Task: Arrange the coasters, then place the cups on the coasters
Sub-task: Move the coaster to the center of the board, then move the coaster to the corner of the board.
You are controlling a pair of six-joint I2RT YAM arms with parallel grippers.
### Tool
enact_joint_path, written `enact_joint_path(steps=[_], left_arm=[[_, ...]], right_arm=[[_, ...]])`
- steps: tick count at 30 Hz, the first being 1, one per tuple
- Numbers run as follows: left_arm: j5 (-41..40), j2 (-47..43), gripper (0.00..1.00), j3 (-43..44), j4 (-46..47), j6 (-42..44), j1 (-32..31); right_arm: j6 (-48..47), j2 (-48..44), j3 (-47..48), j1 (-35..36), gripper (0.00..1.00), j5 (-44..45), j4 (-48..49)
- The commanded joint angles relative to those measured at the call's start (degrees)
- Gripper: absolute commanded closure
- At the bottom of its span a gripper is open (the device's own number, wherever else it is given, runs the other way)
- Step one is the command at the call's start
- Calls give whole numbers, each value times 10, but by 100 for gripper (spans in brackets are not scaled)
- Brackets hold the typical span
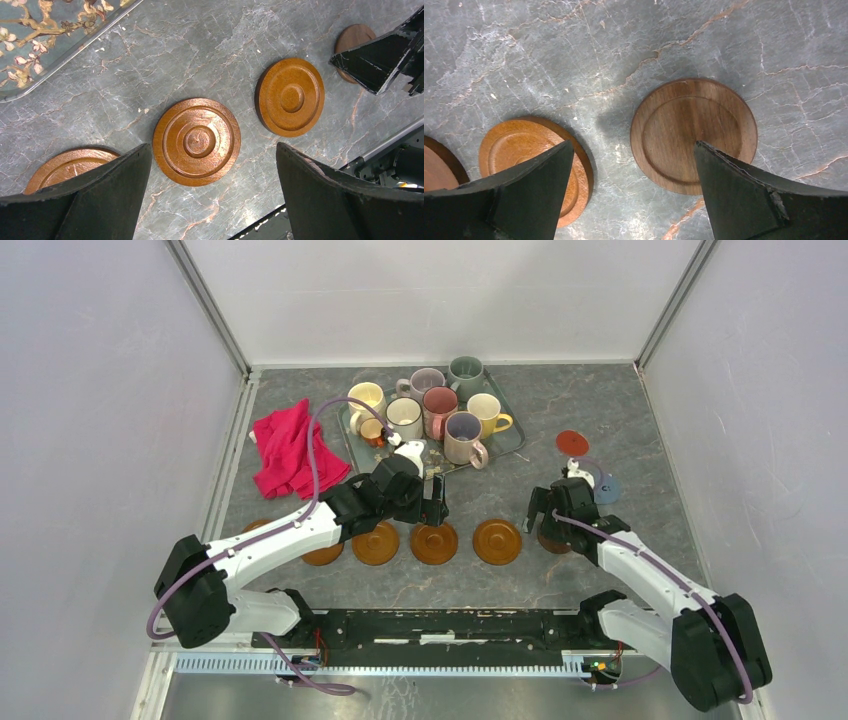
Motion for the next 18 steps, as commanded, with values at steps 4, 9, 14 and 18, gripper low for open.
enact_joint_path(steps=[4, 9, 14, 18], left_arm=[[2, 1, 0, -1, 18, 28, 5], [6, -7, 0, -4, 19, 34, 8], [23, -19, 0, -4, 18, 37, 8], [22, -33, 0, 0, 7, 41, 8]], right_arm=[[-21, 43, 132, 0, 2, 48, -54], [-47, 97, 198, -31, 2, 85, -35], [-57, 156, 232, -94, 2, 95, 22], [-52, 201, 254, -133, 2, 88, 63]])
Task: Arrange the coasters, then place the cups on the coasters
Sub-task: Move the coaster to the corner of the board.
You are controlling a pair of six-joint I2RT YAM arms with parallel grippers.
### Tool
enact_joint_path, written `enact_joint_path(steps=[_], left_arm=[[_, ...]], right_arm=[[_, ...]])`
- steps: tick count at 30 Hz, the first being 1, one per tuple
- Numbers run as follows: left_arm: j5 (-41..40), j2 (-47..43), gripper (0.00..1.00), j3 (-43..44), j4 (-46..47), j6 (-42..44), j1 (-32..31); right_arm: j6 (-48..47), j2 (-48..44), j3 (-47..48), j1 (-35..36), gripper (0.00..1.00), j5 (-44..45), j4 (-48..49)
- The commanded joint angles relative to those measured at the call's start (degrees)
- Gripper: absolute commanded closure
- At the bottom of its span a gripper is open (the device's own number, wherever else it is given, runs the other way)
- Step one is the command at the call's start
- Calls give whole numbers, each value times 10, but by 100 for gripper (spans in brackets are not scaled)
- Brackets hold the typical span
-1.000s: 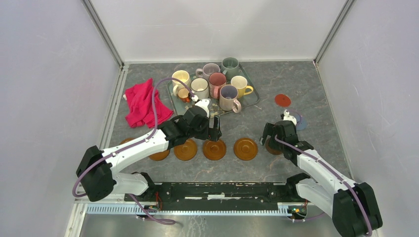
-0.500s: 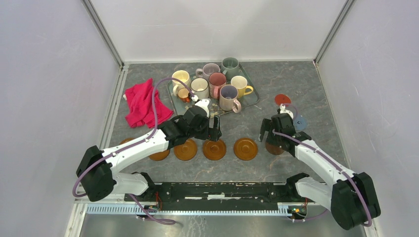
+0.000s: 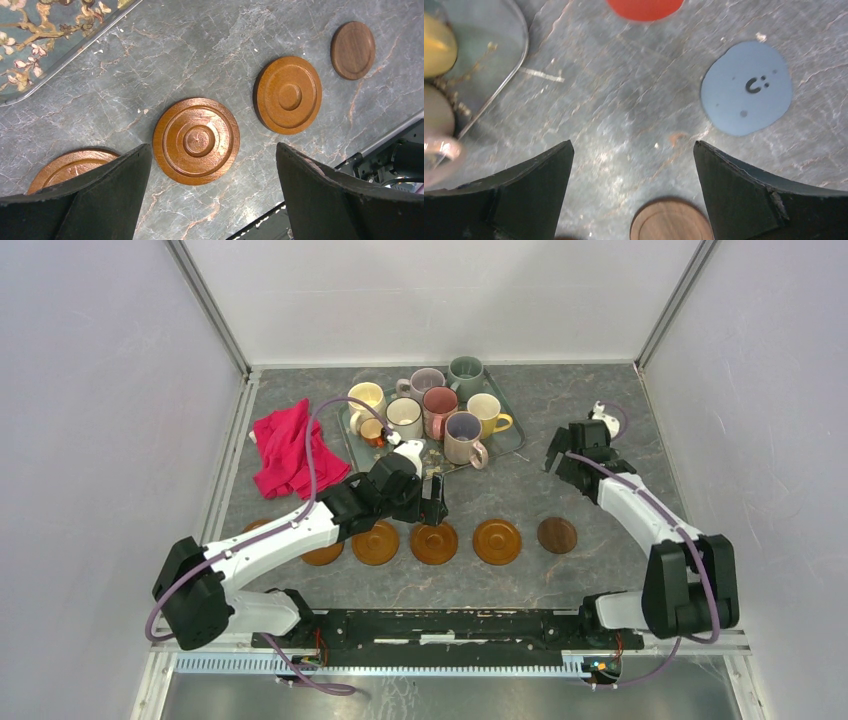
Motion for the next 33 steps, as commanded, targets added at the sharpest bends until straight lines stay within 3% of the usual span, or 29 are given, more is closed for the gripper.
enact_joint_path(steps=[1, 11, 24, 33], left_arm=[[8, -34, 0, -1, 4, 31, 1], [3, -63, 0, -9, -10, 28, 2], [4, -67, 0, -12, -14, 29, 1], [-4, -80, 0, -26, -12, 17, 1]], right_arm=[[-5, 38, 36, -33, 2, 11, 69], [1, 144, 57, -91, 2, -46, 148], [2, 201, 47, -165, 2, -71, 249], [1, 250, 89, -175, 2, -68, 171]])
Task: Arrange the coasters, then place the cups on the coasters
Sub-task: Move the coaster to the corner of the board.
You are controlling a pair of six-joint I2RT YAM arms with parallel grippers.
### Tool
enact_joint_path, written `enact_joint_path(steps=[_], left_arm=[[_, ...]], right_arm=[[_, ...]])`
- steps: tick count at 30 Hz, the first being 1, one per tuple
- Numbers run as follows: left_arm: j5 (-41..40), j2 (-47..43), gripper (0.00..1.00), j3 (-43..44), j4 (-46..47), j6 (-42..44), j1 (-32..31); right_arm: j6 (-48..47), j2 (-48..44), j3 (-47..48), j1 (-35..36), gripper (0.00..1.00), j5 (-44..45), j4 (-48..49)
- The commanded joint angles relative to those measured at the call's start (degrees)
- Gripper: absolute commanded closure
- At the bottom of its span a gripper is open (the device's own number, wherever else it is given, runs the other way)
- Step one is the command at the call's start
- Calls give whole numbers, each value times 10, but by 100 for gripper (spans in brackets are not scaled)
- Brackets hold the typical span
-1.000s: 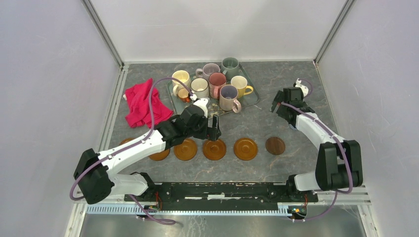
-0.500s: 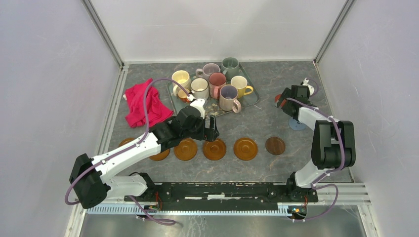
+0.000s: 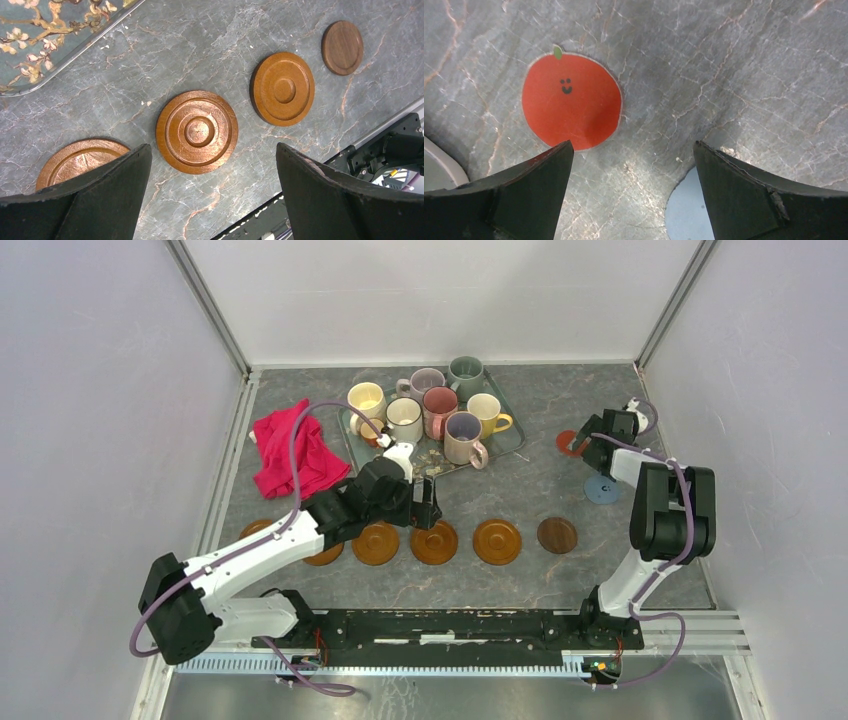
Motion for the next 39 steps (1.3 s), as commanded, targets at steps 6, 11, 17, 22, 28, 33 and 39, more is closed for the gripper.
enact_joint_path(steps=[6, 11, 17, 22, 28, 33, 39], left_arm=[[-7, -39, 0, -22, 5, 8, 1], [-9, -48, 0, -29, 6, 8, 2], [-8, -43, 0, -31, 10, 15, 2], [-8, -42, 0, -33, 14, 16, 1], [-10, -41, 0, -37, 14, 21, 2], [-7, -33, 0, -34, 20, 22, 2], [-8, -31, 0, -31, 20, 21, 2]], right_arm=[[5, -14, -11, 0, 2, 9, -73], [15, -50, -71, 0, 2, 6, -72], [18, -97, -132, 0, 2, 1, -69], [10, -140, -168, 0, 2, 22, -82], [-6, -176, -178, 2, 2, -13, -76], [-20, -162, -135, 24, 2, -23, -75], [-12, -132, -103, 75, 2, -33, -77]])
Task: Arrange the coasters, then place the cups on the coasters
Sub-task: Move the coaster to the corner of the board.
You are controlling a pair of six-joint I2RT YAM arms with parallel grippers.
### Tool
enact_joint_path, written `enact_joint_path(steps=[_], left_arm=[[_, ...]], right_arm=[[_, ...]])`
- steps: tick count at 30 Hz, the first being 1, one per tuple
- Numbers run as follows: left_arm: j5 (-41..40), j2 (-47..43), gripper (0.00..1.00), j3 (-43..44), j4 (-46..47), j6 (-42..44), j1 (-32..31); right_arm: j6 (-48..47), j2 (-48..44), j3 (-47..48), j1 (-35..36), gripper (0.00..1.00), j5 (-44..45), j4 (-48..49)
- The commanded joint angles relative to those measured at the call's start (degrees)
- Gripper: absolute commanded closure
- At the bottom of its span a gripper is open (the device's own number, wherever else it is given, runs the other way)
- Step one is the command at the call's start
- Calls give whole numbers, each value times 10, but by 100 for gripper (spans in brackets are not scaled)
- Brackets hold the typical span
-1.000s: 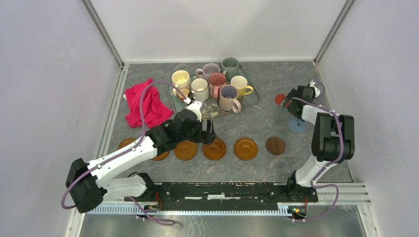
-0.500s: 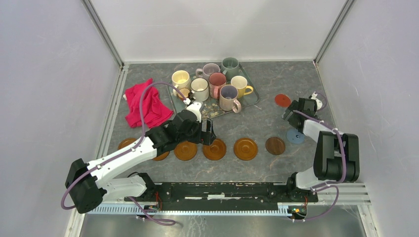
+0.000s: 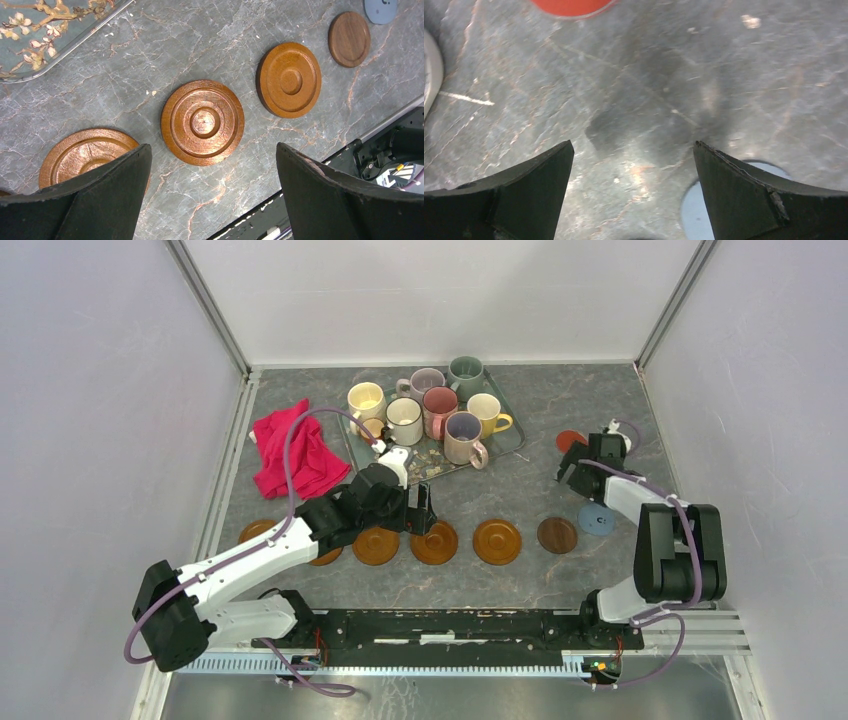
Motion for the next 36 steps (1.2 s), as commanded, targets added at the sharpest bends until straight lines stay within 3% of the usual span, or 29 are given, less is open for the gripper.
enact_joint_path(steps=[1, 9, 16, 36], left_arm=[[-8, 0, 0, 5, 17, 21, 2], [-11, -3, 0, 5, 11, 22, 3], [-12, -5, 0, 3, 12, 21, 3], [-11, -8, 0, -3, 13, 23, 3]], right_arm=[[4, 15, 26, 31, 2, -13, -5], [28, -10, -37, 54, 2, -22, -5], [38, -70, -83, 51, 2, 27, -23], [35, -124, -110, 41, 2, 66, -64]])
